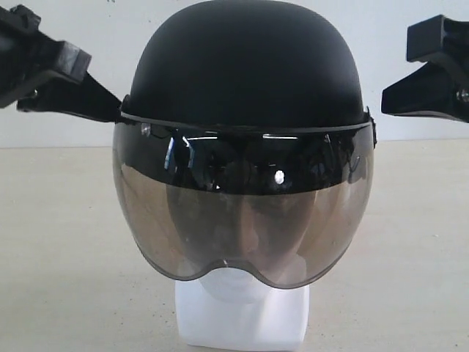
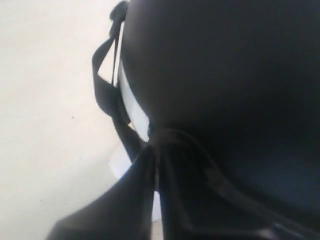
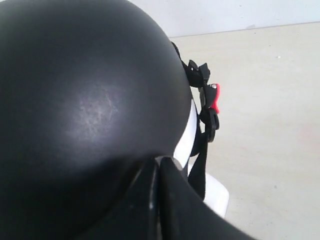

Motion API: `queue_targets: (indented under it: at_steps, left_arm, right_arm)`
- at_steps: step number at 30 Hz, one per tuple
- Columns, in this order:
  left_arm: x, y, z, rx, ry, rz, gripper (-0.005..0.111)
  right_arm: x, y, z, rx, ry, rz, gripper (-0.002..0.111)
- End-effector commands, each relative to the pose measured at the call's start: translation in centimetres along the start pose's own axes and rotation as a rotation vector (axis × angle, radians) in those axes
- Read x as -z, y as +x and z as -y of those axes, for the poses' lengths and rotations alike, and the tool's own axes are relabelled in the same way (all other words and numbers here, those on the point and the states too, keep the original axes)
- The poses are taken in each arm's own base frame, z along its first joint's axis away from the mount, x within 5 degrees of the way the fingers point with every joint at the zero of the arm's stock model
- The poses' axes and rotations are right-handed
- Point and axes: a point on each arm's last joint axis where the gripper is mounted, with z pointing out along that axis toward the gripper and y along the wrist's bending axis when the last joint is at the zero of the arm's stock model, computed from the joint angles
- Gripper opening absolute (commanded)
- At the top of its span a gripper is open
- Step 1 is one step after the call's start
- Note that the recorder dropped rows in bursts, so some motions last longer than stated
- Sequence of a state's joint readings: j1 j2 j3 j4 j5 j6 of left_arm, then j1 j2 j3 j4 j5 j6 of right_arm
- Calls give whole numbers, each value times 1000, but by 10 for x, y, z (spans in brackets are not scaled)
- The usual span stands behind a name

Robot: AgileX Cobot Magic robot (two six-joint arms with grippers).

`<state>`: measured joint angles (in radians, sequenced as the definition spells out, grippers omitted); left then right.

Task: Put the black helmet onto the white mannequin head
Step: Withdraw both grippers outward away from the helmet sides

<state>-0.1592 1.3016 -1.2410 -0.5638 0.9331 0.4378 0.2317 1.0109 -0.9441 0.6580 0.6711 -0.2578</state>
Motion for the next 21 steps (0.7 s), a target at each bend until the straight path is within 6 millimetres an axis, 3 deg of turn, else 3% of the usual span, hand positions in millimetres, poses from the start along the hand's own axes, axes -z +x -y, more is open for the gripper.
queue_targets:
  at_steps: [1,15,21]
  left_arm:
    - [21,-9,11,-33,10,70,4]
    - [35,-3,14,-41,-33,14,4]
    - [56,3,25,-42,-24,32,4]
  right_arm:
    - [0,-3,-1,-24,-16,25,0]
    - [4,-10,-4,0,-13,67,0]
    - [15,-8,-7,55,1,78,0]
